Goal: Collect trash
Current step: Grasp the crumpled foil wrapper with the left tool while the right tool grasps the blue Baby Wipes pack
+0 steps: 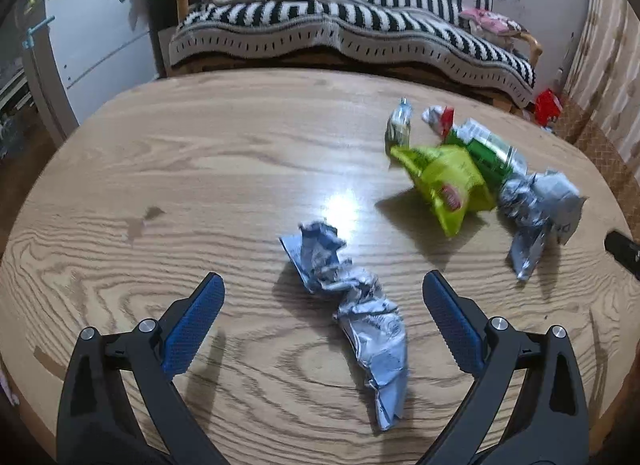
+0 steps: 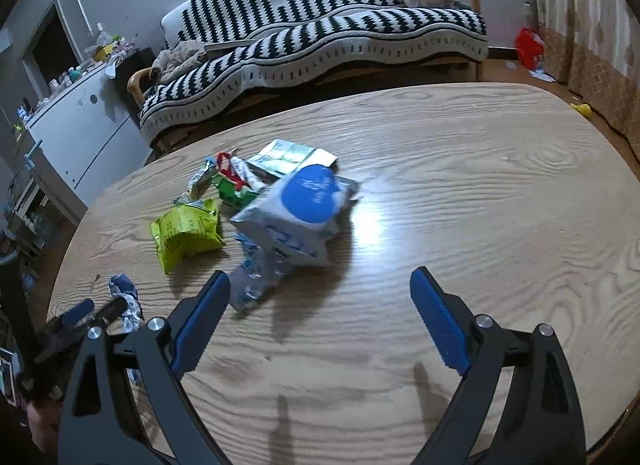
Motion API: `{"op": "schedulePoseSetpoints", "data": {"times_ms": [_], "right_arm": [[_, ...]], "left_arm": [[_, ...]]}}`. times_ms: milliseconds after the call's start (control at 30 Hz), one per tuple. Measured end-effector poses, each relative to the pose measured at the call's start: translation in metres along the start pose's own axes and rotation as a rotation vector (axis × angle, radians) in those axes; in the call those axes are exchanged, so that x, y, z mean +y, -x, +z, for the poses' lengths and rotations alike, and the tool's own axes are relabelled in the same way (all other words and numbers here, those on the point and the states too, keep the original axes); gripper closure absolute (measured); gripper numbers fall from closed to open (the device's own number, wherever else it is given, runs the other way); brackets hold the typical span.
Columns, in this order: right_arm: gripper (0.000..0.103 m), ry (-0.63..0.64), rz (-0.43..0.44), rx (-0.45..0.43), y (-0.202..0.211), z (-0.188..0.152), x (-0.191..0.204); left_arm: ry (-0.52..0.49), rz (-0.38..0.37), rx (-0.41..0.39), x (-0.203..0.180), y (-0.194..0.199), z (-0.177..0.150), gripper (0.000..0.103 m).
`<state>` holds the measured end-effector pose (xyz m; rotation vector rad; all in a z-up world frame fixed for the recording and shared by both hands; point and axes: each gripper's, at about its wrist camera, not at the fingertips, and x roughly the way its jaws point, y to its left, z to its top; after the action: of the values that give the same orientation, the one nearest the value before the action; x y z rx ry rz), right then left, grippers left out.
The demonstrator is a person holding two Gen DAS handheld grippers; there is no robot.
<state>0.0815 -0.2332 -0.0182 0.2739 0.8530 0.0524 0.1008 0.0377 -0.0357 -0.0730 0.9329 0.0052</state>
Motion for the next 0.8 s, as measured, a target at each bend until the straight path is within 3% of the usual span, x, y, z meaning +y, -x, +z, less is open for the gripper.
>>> {"op": "schedulePoseSetpoints", "data": {"times_ms": [233,300,367,633,700,733,800], "right_arm": [[0.015,-0.019,0.021,0.011,-0.025,0.01,0.011],[0.015,-0.024,0.021,0.01,-0.029,0.011,0.011],[0.015,-0.034,0.025,0.009,-0.034,0.014,0.012],[0.015,-0.109,0.028,0.02,-0.057,0.026,0.005],[0.023,-0.115,0.029,0.026,-0.059,0.027,0.003],[0.04,-0.118,0.036,0.03,-0.061,0.027,0.002],[0.044,-0.117,0.054,0.041,-0.062,0.026,0.001]], "left_arm": [[-0.007,0.018,0.03,-0.007,-0.026,-0.002,0.011],[-0.034,0.059,0.003,-0.011,-0.026,-0.002,0.031],[-0.071,0.058,-0.015,-0.016,-0.023,-0.001,0.073],[-0.077,0.051,-0.01,-0.016,-0.021,-0.004,0.076],[-0.068,0.048,-0.005,-0.015,-0.022,-0.003,0.076],[-0.062,0.046,-0.005,-0.014,-0.022,-0.002,0.076],[-0.059,0.042,-0.01,-0.015,-0.019,-0.001,0.076]]}}
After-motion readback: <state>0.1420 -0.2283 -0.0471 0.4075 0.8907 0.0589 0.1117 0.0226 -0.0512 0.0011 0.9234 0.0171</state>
